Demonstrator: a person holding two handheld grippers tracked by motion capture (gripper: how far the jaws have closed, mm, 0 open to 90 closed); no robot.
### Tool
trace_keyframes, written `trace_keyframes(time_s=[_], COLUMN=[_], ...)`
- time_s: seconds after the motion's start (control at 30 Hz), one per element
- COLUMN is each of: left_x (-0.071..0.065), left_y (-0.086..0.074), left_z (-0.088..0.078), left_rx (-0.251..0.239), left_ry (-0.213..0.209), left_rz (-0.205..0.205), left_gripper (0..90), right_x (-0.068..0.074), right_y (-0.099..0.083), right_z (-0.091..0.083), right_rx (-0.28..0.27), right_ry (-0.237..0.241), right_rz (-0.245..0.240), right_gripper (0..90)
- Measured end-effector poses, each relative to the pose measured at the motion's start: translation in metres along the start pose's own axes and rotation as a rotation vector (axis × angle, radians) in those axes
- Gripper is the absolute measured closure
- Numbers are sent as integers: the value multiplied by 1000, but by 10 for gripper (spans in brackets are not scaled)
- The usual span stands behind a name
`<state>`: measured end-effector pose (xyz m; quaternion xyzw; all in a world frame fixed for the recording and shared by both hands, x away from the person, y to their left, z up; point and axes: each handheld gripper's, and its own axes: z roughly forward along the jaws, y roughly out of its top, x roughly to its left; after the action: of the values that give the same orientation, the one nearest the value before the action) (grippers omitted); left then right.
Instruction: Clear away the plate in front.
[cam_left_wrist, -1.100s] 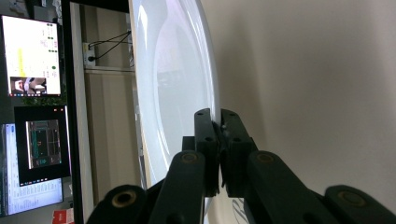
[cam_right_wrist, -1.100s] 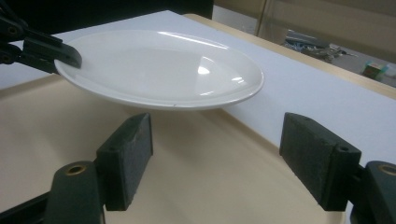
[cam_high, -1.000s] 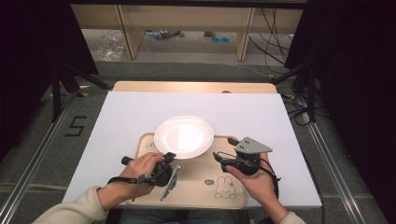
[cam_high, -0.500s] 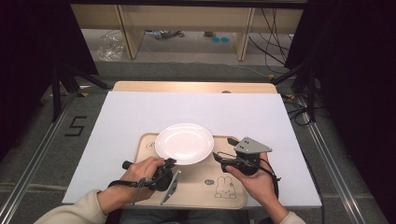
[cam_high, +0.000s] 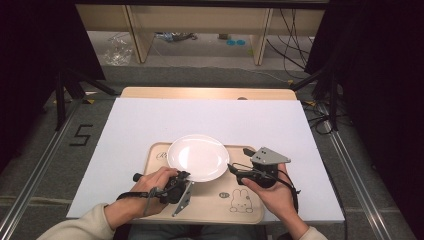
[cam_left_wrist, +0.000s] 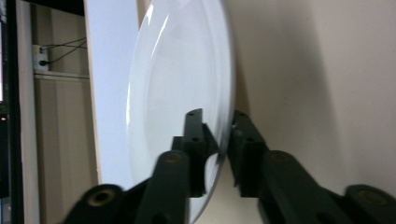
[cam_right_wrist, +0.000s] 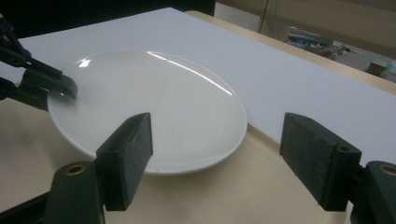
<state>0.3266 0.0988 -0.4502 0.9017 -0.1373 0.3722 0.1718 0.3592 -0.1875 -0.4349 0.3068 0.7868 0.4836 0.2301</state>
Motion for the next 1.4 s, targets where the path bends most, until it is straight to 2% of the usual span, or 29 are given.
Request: trace_keyframes(time_s=[0.13, 0.23, 0.43, 0.5, 0.6, 0.67, 0.7, 0.73, 0.77, 0.8, 0.83, 0.87, 0.93, 0.97, 1.03, 1.13, 1.17, 1.33, 1.4], left_x=[3, 8, 14, 14, 14, 15, 16, 17, 19, 23, 24, 27, 27, 28, 30, 32, 34, 35, 37], left_y=[-4, -6, -16, -20, -25, -29, -31, -33, -35, -37, -39, -41, -42, -43, -45, -49, -51, -60, -63], left_z=[2, 4, 8, 11, 15, 18, 18, 19, 19, 21, 18, 17, 17, 16, 15, 13, 12, 8, 5], left_rx=[-21, -55, -146, -168, -215, -248, -255, -279, -313, -358, -341, -348, -373, -384, -392, -412, -413, -477, -506], left_ry=[-41, -86, -235, -298, -379, -410, -429, -453, -463, -468, -476, -453, -408, -395, -351, -293, -277, -217, -199], left_rz=[-32, -79, -208, -244, -327, -401, -423, -464, -527, -549, -598, -590, -656, -673, -681, -716, -719, -817, -838], left_gripper=[620, 530, 409, 385, 375, 370, 380, 377, 381, 390, 388, 383, 358, 345, 327, 315, 313, 307, 301], right_x=[0, 0, 0, 0, 0, 0, 0, 0, 0, 0, 0, 0, 0, 0, 0, 1, 1, 1, 2], right_y=[0, -1, -1, -1, -1, -1, -1, -1, -1, -1, -1, -1, -1, -1, -1, -1, -1, -1, -1], right_z=[0, 1, 1, 1, 1, 1, 1, 1, 1, 1, 1, 1, 1, 0, 1, 1, 1, 1, 1], right_rx=[-1, 7, 8, 11, 13, 19, 12, 13, 13, 15, 16, 16, 13, 22, 11, 10, 14, 6, -4], right_ry=[-1, 5, 4, 6, 11, 6, 9, 11, 17, 17, 17, 17, 17, 7, 12, 14, 20, 39, 54], right_rz=[-4, 3, 2, 2, 1, 2, 3, 2, 3, 4, 4, 5, 3, 3, 3, 4, 4, 1, -3], right_gripper=[266, 263, 261, 261, 261, 261, 261, 260, 260, 260, 260, 260, 260, 260, 260, 259, 259, 258, 256])
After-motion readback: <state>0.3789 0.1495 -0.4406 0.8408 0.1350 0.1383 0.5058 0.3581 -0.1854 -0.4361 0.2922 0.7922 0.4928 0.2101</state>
